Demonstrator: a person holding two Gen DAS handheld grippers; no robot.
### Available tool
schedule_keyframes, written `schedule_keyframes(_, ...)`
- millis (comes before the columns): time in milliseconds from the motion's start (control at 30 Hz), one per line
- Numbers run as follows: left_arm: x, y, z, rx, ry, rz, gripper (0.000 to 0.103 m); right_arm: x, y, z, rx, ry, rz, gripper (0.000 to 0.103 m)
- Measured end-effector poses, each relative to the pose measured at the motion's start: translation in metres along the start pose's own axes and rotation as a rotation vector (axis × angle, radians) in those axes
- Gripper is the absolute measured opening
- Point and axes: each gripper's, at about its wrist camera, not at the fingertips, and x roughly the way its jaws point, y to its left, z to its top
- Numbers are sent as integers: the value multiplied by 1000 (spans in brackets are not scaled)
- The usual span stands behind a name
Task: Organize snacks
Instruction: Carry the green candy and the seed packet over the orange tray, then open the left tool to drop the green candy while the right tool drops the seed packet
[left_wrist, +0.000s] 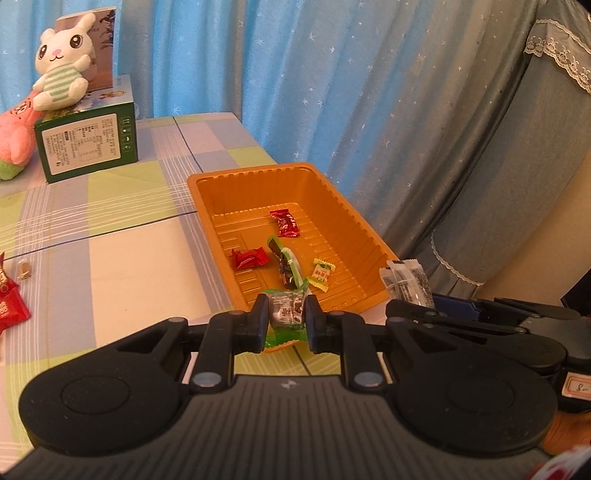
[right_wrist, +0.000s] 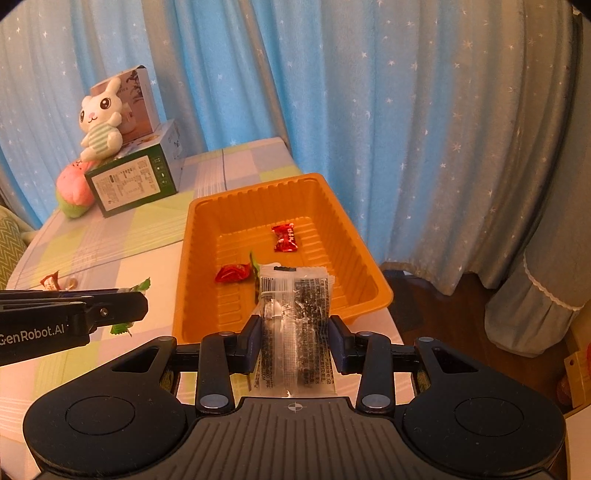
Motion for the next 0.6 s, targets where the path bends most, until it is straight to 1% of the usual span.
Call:
schedule_keyframes(333,28,1,11,-14,18,-13,18,26,-10,14,-28,11,-10,39)
schedule_keyframes(600,50,5,19,-30,36,-28,18,44,-16,23,-27,18,-18,39)
